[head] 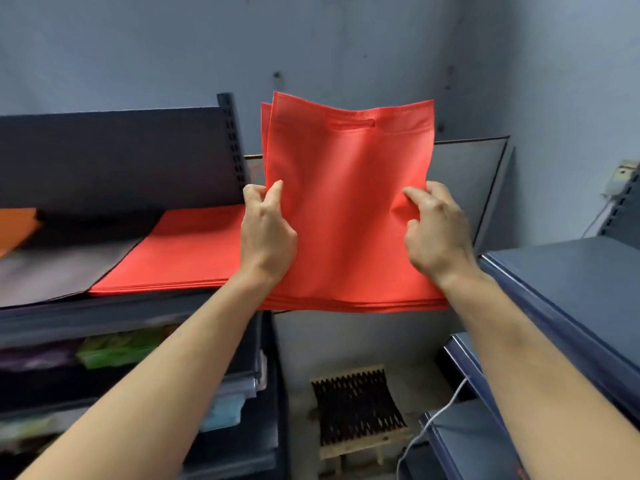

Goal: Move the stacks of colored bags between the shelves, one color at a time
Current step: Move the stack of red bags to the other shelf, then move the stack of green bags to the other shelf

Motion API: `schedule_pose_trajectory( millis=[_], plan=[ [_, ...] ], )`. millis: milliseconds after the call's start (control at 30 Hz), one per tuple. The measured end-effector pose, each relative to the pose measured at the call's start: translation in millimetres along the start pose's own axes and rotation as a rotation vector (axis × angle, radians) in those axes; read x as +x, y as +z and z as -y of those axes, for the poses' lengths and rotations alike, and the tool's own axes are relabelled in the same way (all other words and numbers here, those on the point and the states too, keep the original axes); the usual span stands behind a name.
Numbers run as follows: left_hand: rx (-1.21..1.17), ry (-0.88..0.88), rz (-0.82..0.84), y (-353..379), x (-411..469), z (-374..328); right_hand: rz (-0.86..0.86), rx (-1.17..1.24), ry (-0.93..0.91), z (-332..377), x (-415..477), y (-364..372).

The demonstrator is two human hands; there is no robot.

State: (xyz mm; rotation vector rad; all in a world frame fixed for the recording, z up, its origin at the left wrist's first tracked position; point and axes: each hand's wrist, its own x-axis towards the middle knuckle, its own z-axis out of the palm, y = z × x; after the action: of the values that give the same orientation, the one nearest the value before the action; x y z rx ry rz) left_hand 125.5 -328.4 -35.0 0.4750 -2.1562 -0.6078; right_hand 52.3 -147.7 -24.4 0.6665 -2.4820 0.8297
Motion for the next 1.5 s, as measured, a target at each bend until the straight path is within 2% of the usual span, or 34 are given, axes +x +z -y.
schedule_pose_trajectory(
  millis=[267, 467, 667, 900, 1100, 1233, 1367, 1500],
  plan=[
    [0.129, -0.112, -0.076, -56.2, 19.5, 85.1, 0.118, 0.055, -0.110, 85.6, 20.3, 66.2],
    [0.181, -0.189, -0.038, -87.5, 53.4, 154.2, 0.209, 0.054, -0.103, 149.6, 35.6, 118.8],
    [0.221, -0.269, 0.103, -99.3, 82.9, 219.4, 0.296, -0.023, -0.072, 194.0, 51.9, 175.5],
    [0.295, -0.305, 0.355, -90.6, 95.6, 273.7, 0.428, -0.141, -0.010, 202.2, 57.8, 224.2],
    [0.392, -0.294, 0.421, -84.0, 97.5, 290.7, 0.389, -0.253, 0.051, 200.6, 56.2, 235.1],
    [0.481, -0.188, 0.368, -79.7, 102.9, 280.3, 0.317, -0.310, 0.039, 204.7, 53.3, 226.6],
    [0.325, 0.008, 0.314, -64.5, 110.0, 236.2, 0.193, -0.329, -0.042, 199.0, 50.8, 197.2],
    [0.113, 0.267, 0.224, -41.4, 104.4, 167.9, 0.072, -0.417, -0.035, 175.7, 37.8, 146.3]
  ],
)
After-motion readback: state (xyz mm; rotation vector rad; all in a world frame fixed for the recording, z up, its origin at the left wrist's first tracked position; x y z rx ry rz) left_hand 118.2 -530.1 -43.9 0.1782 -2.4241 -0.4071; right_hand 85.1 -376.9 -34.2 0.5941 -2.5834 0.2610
